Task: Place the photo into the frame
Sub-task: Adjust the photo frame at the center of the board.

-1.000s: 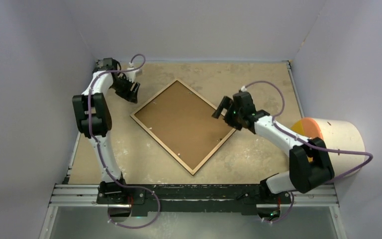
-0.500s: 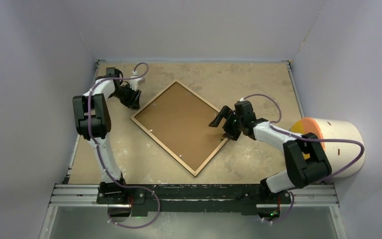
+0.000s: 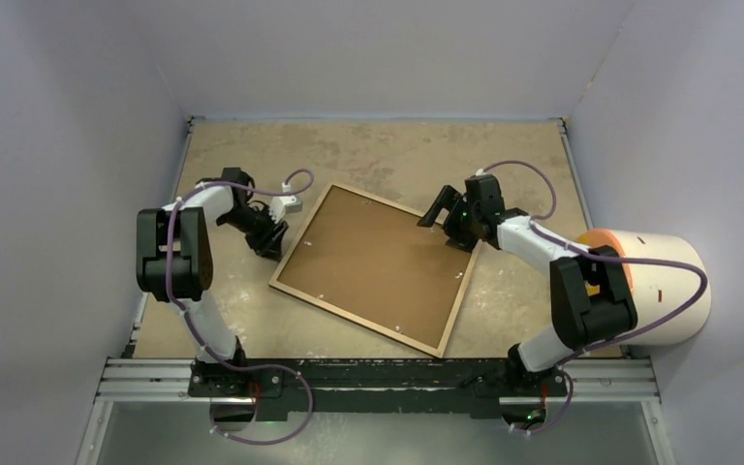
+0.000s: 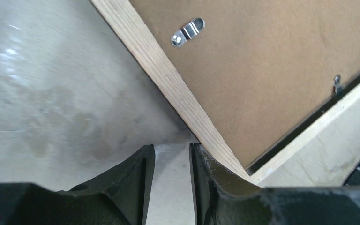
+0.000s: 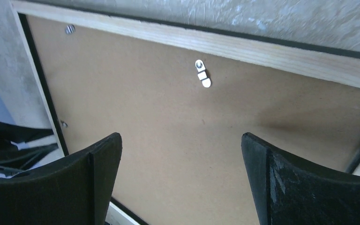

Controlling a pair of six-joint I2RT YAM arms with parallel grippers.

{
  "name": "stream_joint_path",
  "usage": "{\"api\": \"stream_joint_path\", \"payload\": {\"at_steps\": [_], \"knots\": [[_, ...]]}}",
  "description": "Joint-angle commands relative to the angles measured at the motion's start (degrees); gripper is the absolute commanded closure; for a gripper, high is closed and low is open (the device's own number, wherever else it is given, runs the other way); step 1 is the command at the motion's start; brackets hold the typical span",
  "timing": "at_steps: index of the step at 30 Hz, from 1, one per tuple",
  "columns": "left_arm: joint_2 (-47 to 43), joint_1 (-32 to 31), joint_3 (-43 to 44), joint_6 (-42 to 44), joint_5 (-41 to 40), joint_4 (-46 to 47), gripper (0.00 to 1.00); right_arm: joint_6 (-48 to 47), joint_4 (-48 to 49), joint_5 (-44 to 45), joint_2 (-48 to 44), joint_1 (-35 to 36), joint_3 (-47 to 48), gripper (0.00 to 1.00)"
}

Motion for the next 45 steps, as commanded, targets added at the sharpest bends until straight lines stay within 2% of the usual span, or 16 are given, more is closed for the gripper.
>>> {"api": "stream_joint_path", "payload": {"at_steps": [1,7,10,12,14,17,21,26,34,38,40,42,45], "knots": [[2.9,0.46,-4.48,2.87,-4.25,-5.33,0.65,-4.05,-9.17,6.31,-5.69,-0.83,4.2,0.01],[2.84,3.58,3.6,-3.39,-3.99,-3.09,0.7,-3.86,-15.34,18.36,-15.87,-5.59,-1.64,0.01],[4.02,3.63,8.03,-6.49,0.15,-3.5,0.63,-2.93,-16.15,20.56,-19.87,-7.98,-5.18,0.01],[5.23,3.63,10.52,-8.16,3.94,-4.06,0.53,-2.73,-15.55,20.13,-19.92,-8.71,-7.18,0.01],[7.19,3.56,12.51,-8.89,8.38,-5.26,0.45,-2.62,-13.81,17.49,-18.3,-9.03,-8.85,0.01],[10.59,3.1,13.97,-8.1,12.64,-7.49,0.43,-2.09,-8.66,10.63,-14.96,-9.05,-11.08,0.01],[13.71,2.93,13.45,-5.44,14.82,-9.83,0.51,-2.3,-2.56,2.71,-10.81,-9.04,-10.56,0.01],[13.32,2.93,9.82,-1.66,15.61,-10.9,0.64,-2.57,0.0,-1.87,-3.97,-9.04,-4.86,0.01],[9.98,2.73,3.95,9.75,15.94,-18.45,0.65,-3.19,1.06,-2.86,7.33,-9.04,6.91,0.01],[9.21,2.75,2.03,16.44,15.48,-24.06,0.66,-4.56,-1.94,-0.62,9.76,-9.04,11.21,0.01],[8.62,2.77,1.07,18.61,15.58,-25.42,0.66,-6.12,-4.62,4.91,9.59,-9.04,13.95,0.01],[7.94,3.31,0.78,15.46,15.19,-22.72,0.66,-6.98,-6.22,10.55,7.51,-8.96,15.48,0.01],[8.55,4.71,2.76,8.19,16.05,-17.57,0.71,-5.99,-5.39,14.13,2.58,-8.28,14.89,0.05]]}}
